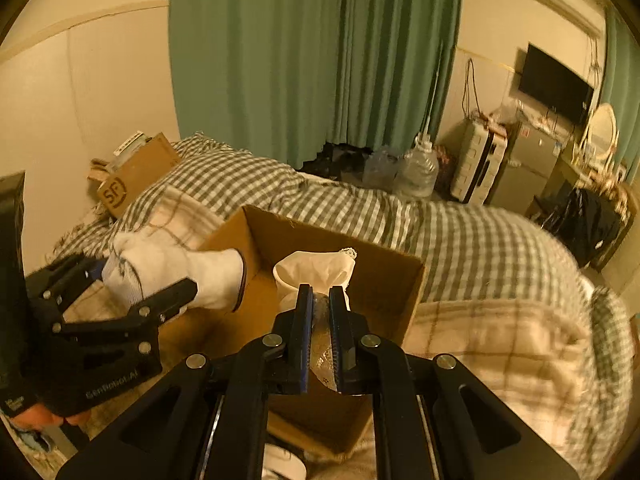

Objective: Organize objects
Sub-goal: 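Drop the sock from the left tool into the box while the right tool drops the cloth, then grasp the white plastic tube with the right tool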

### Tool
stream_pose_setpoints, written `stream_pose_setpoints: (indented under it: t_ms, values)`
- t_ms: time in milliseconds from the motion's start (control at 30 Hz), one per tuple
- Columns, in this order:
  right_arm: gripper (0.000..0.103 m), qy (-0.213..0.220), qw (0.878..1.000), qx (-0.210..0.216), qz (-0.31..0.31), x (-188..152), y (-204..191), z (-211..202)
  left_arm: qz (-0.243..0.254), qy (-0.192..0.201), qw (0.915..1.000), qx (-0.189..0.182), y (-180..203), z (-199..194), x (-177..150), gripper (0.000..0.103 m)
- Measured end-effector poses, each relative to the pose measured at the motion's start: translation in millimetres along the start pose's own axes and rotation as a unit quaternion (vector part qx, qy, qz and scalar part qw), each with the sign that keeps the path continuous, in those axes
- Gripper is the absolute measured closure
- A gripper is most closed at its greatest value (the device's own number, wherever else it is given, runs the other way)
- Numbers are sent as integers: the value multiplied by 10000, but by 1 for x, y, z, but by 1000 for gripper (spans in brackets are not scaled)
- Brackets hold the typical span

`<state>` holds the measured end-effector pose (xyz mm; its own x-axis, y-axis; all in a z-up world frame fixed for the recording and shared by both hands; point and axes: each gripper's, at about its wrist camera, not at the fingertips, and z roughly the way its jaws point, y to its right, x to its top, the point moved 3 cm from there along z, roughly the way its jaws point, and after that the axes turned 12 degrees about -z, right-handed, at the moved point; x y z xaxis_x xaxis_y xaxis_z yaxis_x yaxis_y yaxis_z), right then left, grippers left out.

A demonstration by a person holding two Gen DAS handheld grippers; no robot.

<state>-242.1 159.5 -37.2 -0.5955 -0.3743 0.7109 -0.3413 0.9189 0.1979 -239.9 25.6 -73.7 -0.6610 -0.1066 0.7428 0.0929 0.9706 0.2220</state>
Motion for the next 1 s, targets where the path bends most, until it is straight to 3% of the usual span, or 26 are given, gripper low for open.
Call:
stream_pose_setpoints:
  t_ms: [33,167,200,433,667,833,1000]
  values:
    - [94,25,10000,29,89,-3,3,5,26,-55,10000,29,1,3,-1,28]
    - [49,81,9998,-91,161,-9,12,2,-13,-31,9998,205,1,-8,-3,5]
    - [46,158,9996,-94,223,-9,15,-6,-34,3,9997,253,0,-12,-3,2]
    - [36,408,9980,-424,228,-18,23,-73,30,261,9975,648,-3,-63,-13,2]
    - [31,499,9981,-343,94,-61,-4,-139,-123,343,9957,856,-16,-124,-61,2]
    - [31,316,9991,-285,-87,-98,-43,-147,-136,437,9942,976,-24,-155,-105,2]
    - [31,-170,9998,91,-22,-139,-82,-117,-28,300,9918,1244,-31,-152,-142,2]
